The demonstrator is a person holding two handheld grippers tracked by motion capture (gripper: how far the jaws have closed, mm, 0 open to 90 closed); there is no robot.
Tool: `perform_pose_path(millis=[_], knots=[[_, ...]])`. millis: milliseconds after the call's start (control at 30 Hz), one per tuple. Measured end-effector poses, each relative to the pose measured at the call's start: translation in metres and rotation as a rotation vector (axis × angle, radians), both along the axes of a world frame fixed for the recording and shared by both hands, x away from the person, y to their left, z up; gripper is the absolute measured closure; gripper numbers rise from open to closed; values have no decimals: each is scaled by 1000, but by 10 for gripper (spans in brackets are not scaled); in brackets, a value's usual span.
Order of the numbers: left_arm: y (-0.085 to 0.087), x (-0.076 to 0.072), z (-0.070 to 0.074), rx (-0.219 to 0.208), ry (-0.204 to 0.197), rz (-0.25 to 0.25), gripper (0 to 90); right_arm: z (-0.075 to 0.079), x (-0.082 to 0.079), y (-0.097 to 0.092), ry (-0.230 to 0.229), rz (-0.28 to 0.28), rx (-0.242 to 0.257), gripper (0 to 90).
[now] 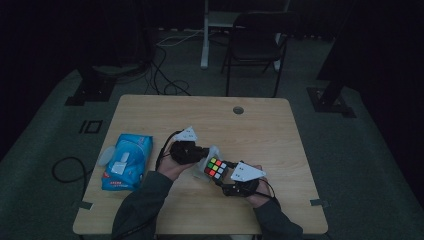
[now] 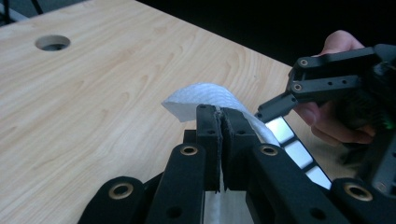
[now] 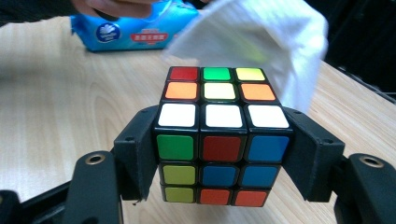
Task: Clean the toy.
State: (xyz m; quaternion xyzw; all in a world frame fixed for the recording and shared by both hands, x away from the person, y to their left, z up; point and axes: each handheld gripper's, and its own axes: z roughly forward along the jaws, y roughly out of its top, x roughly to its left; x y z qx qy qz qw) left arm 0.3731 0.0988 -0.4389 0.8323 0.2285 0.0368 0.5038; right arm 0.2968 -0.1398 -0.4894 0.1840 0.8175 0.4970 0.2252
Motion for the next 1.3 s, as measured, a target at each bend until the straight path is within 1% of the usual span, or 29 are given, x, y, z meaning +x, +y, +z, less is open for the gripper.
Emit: perform_pose_path(millis=[167,233,367,500,667,867,1133,1167,1300], knots=[[11,-1,2,-17,-11,36,877,0,4,-8,13,-39,30,349],[15,-1,2,-15,-16,52,877,1,6,-11,19,-57,41,349],[23,-2,0,-19,-21,83,877,1,9,-15,20,-91,46,349],[27,-4,-2,2,-42,126,876,0,11,-18,26,-120,54,348],[32,-5,-5,23,-53,157,876,-1,14,-22,26,-162,63,349],[36,-6,-8,44,-71,204,876,-2,18,-28,37,-204,81,349],[41,-8,-14,53,-74,248,876,-6,23,-34,52,-243,100,349],[42,-8,-16,61,-78,256,876,-7,24,-35,54,-249,102,348],[44,-8,-19,70,-77,278,875,-9,26,-39,56,-274,110,348]])
